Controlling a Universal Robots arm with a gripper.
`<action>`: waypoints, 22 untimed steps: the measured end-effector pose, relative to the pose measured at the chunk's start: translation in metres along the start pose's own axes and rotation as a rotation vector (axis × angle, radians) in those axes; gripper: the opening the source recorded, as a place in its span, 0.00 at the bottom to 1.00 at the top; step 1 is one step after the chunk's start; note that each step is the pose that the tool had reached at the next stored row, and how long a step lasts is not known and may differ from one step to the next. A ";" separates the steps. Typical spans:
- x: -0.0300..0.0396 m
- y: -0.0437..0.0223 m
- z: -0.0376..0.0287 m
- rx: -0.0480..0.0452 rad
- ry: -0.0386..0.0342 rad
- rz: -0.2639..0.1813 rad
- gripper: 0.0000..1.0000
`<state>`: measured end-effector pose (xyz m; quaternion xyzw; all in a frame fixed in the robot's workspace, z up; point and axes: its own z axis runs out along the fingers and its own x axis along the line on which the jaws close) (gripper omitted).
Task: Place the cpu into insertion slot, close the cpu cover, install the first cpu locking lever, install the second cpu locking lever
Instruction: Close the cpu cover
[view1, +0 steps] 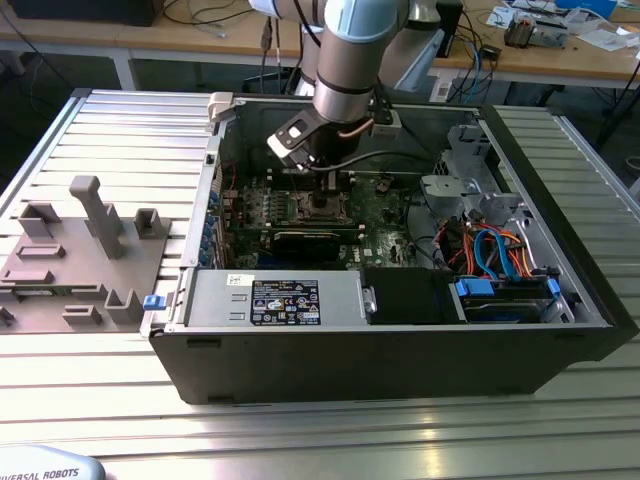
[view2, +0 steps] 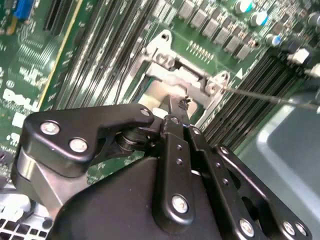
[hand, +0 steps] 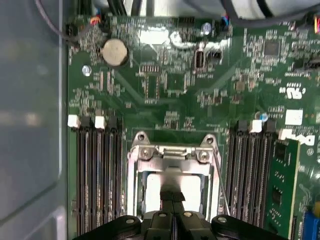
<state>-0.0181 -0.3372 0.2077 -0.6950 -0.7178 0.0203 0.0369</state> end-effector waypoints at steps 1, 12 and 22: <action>0.0000 0.0021 -0.0012 0.0008 0.0001 0.000 0.11; 0.0001 0.0130 -0.0243 0.0093 0.0004 0.000 0.11; 0.0004 0.0120 -0.0358 0.0093 0.0003 0.000 0.11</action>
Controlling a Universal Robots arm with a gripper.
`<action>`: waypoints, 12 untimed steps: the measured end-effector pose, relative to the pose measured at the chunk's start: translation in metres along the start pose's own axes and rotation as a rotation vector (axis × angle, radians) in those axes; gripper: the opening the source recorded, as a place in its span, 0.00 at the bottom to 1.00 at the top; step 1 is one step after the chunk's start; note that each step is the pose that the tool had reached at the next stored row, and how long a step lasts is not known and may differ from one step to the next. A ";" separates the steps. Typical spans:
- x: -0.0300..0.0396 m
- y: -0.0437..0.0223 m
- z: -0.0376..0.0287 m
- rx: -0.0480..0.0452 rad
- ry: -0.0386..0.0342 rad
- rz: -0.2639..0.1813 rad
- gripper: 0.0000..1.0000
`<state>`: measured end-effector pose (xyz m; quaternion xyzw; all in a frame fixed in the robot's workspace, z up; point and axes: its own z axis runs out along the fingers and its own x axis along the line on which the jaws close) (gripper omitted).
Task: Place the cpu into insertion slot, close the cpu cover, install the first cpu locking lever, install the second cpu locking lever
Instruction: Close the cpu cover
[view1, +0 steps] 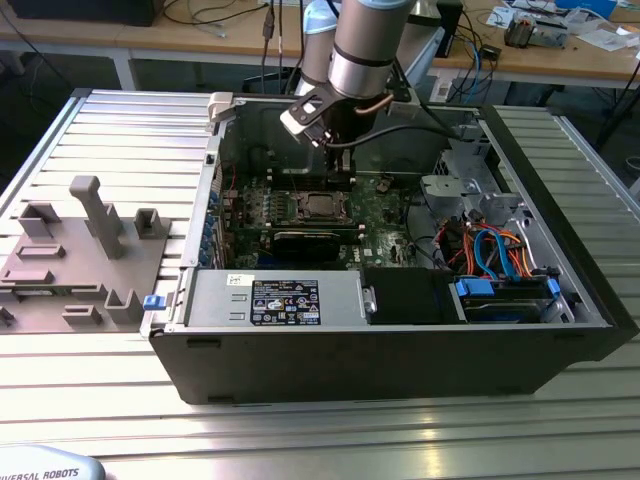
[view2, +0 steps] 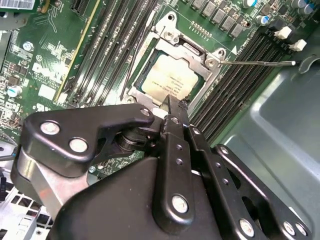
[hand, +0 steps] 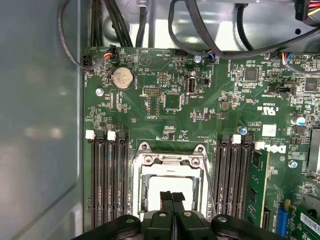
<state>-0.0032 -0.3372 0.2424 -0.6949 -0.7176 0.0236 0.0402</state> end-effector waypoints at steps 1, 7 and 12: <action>0.0000 0.0000 -0.0004 0.0000 0.0000 0.000 0.11; -0.0001 -0.0001 -0.0019 -0.0001 0.0002 0.000 0.11; -0.0002 -0.0003 -0.0029 0.0001 -0.0001 0.000 0.11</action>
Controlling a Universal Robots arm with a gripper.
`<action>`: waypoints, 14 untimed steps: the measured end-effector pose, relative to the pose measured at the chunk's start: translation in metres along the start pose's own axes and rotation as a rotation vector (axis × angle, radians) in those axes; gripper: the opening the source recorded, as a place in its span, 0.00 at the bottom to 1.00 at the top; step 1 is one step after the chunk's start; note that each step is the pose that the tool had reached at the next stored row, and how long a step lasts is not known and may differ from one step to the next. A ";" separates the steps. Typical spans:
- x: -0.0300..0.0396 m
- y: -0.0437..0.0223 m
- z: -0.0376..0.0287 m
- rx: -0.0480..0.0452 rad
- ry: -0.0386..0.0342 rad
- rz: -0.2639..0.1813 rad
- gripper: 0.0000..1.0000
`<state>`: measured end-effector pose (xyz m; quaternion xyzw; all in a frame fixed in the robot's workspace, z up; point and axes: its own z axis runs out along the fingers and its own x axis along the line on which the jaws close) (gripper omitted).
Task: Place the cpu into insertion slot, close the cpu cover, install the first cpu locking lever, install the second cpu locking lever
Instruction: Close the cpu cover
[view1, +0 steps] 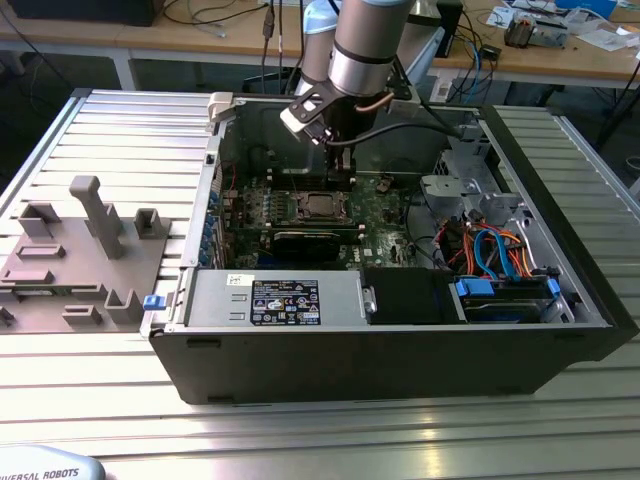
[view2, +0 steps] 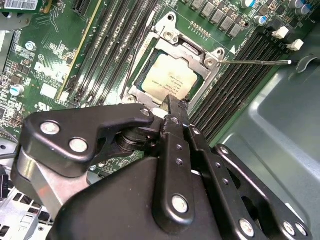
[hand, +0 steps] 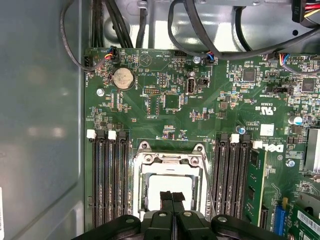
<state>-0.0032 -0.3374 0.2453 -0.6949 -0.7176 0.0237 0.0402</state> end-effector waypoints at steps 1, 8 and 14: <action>0.0000 0.0000 -0.0004 -0.0001 0.0002 0.000 0.11; 0.0001 -0.0003 -0.0035 -0.0002 0.0003 0.000 0.11; 0.0002 -0.0007 -0.0077 -0.0001 0.0002 0.000 0.11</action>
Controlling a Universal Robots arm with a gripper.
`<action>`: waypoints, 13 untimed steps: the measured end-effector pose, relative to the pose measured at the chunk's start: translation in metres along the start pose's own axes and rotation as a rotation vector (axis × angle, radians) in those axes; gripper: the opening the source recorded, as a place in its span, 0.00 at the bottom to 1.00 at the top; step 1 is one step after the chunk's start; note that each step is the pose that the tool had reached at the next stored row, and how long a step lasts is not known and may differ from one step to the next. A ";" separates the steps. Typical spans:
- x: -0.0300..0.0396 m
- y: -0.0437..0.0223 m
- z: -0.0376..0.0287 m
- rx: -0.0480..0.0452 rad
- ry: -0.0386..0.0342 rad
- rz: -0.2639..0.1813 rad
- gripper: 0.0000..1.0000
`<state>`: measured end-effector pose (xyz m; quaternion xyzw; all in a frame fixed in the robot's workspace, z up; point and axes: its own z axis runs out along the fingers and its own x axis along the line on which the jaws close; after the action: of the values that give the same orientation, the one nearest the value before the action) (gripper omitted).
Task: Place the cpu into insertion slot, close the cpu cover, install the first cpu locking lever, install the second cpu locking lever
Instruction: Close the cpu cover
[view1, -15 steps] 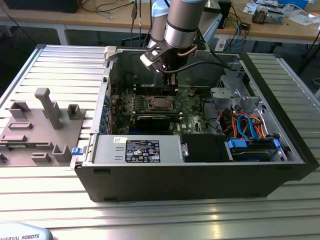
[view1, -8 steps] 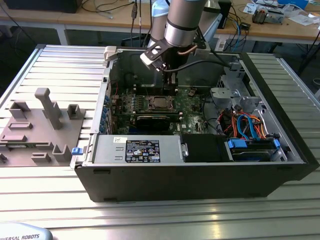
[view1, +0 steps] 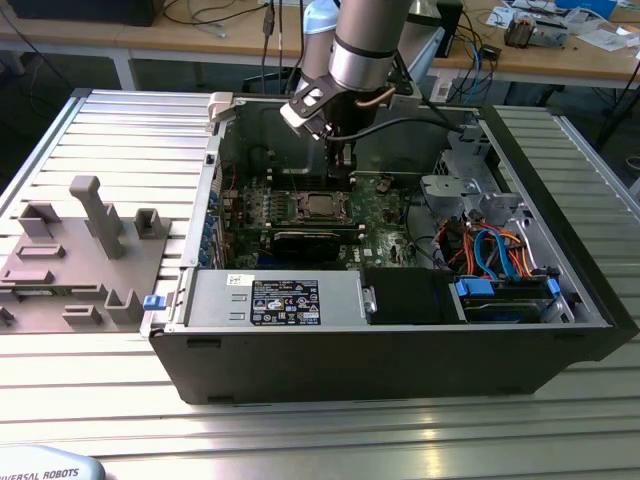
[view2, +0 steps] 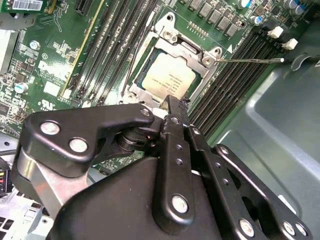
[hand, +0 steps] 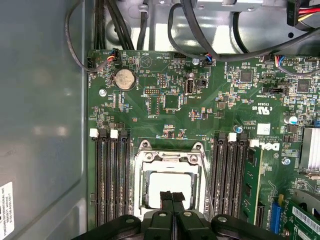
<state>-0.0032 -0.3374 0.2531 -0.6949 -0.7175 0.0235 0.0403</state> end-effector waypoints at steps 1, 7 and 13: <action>0.0001 -0.0002 -0.0021 0.0000 0.0000 0.000 0.11; 0.0003 -0.0012 -0.0131 0.0000 0.0000 0.000 0.11; 0.0005 -0.0016 -0.0177 -0.0001 0.0002 0.000 0.11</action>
<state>-0.0032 -0.3374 0.2708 -0.6949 -0.7176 0.0234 0.0403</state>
